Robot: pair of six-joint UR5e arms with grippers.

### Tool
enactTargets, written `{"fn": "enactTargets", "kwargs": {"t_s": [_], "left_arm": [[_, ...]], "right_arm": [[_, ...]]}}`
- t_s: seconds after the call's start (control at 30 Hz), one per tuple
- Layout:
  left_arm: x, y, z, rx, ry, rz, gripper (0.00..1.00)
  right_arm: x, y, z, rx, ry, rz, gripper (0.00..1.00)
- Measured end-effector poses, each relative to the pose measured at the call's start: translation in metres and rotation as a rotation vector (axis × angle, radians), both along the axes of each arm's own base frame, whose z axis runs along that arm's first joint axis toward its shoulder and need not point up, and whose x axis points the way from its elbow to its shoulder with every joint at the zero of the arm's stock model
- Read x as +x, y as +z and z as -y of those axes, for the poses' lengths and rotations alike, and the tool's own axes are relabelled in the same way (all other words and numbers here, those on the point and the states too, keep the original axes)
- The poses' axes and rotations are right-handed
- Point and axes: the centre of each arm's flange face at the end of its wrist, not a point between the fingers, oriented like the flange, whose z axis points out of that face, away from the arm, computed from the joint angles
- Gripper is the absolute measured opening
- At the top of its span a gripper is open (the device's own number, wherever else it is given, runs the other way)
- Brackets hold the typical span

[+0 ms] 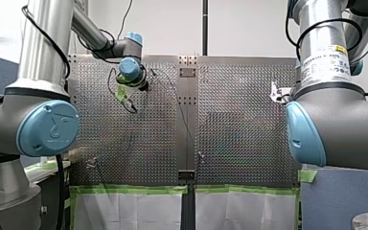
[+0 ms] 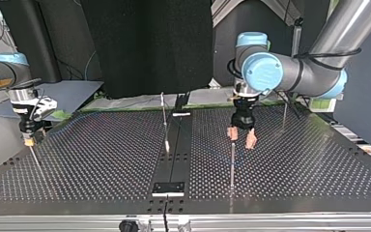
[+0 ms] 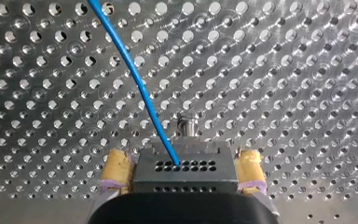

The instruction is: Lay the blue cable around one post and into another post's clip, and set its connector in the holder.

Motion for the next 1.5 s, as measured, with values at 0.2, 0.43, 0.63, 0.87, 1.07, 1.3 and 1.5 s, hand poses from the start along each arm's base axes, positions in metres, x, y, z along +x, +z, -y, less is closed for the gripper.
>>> {"fn": "enactTargets", "kwargs": {"t_s": [0.2,0.43,0.63,0.87,1.07,1.3,1.5], "left_arm": [[-0.016,0.019,-0.004,0.052,0.025,-0.001,1.00],[-0.037,0.042,-0.008,0.110,0.027,-0.001,1.00],[-0.056,0.061,-0.002,0.156,-0.030,0.002,1.00],[-0.067,0.066,0.009,0.216,-0.114,-0.027,1.00],[-0.071,0.075,0.020,0.260,-0.186,-0.019,1.00],[-0.075,0.086,0.035,0.302,-0.263,0.019,1.00],[-0.077,0.088,0.044,0.340,-0.322,0.048,1.00]], "right_arm": [[0.001,0.000,0.000,0.000,0.001,0.000,0.98],[0.001,0.000,0.000,0.000,0.001,0.000,0.98],[0.001,0.000,0.000,-0.001,0.001,0.000,0.98],[0.001,0.000,0.000,-0.003,0.001,0.000,0.98],[0.001,0.000,0.000,-0.003,0.000,0.000,0.98],[0.001,0.000,0.000,-0.002,0.001,0.000,0.98],[0.003,0.000,-0.001,-0.001,0.003,0.000,0.98]]}}
